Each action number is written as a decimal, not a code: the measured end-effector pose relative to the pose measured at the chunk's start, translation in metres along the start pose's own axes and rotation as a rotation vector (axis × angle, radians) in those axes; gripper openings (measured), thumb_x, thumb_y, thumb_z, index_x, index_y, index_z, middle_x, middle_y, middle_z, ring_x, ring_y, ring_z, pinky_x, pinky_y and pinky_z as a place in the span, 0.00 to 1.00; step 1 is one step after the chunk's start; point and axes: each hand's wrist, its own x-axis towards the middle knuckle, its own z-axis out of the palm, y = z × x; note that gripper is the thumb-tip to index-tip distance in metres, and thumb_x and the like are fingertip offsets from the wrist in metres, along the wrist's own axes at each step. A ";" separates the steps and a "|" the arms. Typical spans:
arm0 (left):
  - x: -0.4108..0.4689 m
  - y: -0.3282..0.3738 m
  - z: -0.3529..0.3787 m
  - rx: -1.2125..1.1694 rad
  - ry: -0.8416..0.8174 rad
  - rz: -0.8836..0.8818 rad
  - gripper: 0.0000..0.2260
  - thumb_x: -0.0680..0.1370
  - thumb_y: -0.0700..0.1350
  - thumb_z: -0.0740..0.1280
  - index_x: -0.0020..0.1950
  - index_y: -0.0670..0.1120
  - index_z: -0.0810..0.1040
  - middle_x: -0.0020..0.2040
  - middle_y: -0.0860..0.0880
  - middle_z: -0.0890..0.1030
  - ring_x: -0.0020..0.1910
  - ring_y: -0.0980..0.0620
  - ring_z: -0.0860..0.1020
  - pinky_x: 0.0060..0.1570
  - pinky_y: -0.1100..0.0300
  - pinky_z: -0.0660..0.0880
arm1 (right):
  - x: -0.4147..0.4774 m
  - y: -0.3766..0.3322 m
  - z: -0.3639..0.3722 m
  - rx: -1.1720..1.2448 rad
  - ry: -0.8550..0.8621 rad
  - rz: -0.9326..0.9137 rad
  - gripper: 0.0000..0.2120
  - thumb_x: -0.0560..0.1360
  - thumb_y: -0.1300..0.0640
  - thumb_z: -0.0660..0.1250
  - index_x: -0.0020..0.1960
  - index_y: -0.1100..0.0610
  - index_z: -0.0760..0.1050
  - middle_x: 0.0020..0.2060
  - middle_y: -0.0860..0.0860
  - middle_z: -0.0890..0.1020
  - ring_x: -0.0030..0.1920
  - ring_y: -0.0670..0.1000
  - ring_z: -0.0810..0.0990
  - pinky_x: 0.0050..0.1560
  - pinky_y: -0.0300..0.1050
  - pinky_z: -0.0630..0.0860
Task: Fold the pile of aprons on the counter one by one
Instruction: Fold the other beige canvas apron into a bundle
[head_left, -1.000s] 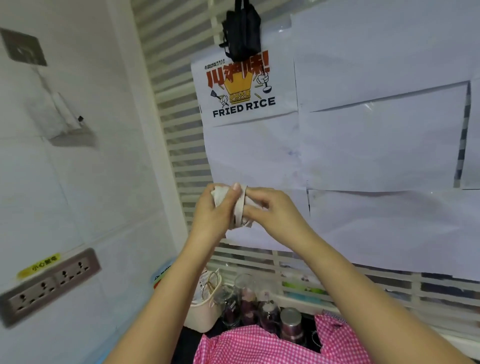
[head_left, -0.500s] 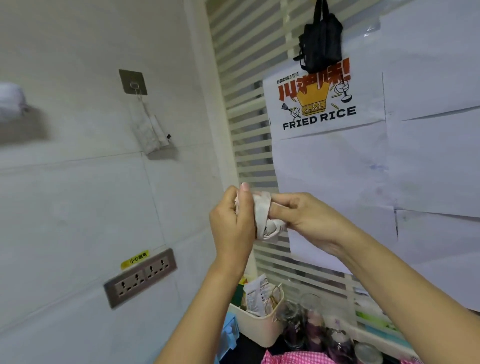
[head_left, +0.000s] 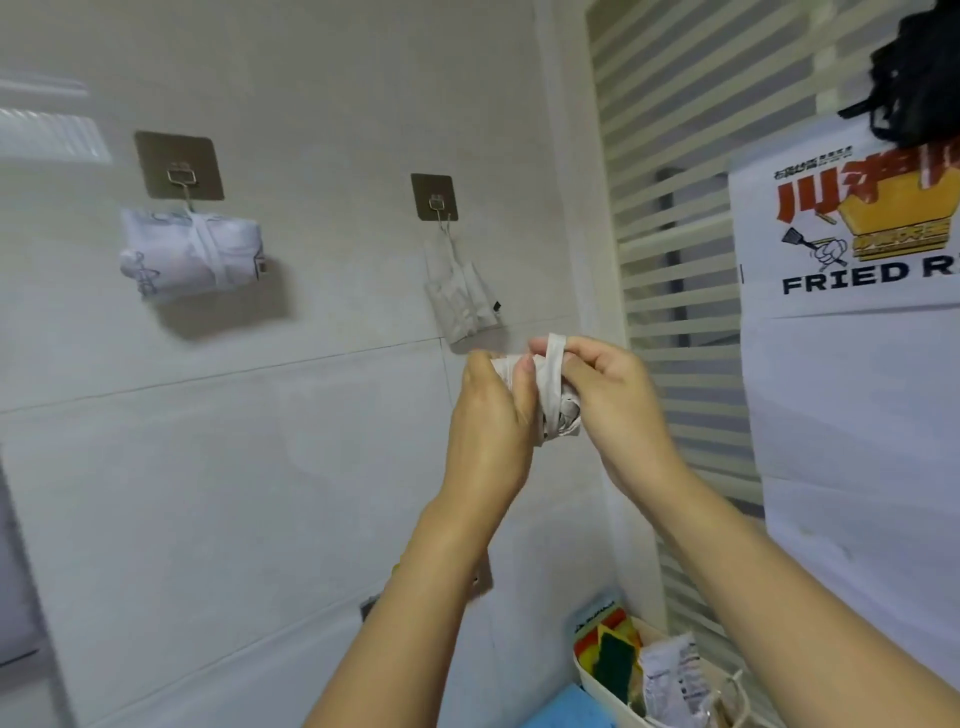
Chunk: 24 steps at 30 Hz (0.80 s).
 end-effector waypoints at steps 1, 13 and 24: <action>0.005 -0.002 -0.006 -0.016 -0.072 0.015 0.08 0.83 0.52 0.54 0.53 0.49 0.66 0.49 0.51 0.76 0.44 0.58 0.75 0.38 0.64 0.69 | 0.007 0.002 0.003 -0.026 0.026 -0.033 0.13 0.78 0.63 0.60 0.49 0.52 0.82 0.42 0.50 0.85 0.43 0.50 0.84 0.41 0.44 0.79; 0.104 -0.073 -0.026 -0.290 -0.054 -0.031 0.10 0.80 0.42 0.64 0.61 0.46 0.75 0.50 0.53 0.81 0.46 0.57 0.80 0.49 0.62 0.77 | 0.155 0.022 0.063 -0.220 -0.025 -0.023 0.12 0.76 0.64 0.63 0.39 0.57 0.83 0.37 0.56 0.85 0.40 0.59 0.84 0.41 0.53 0.81; 0.216 -0.088 -0.016 -0.465 0.074 -0.096 0.10 0.78 0.39 0.66 0.57 0.49 0.78 0.50 0.49 0.83 0.49 0.50 0.82 0.52 0.53 0.80 | 0.271 -0.007 0.099 -0.687 0.041 -0.284 0.24 0.70 0.68 0.62 0.22 0.53 0.57 0.20 0.48 0.58 0.27 0.49 0.55 0.29 0.43 0.56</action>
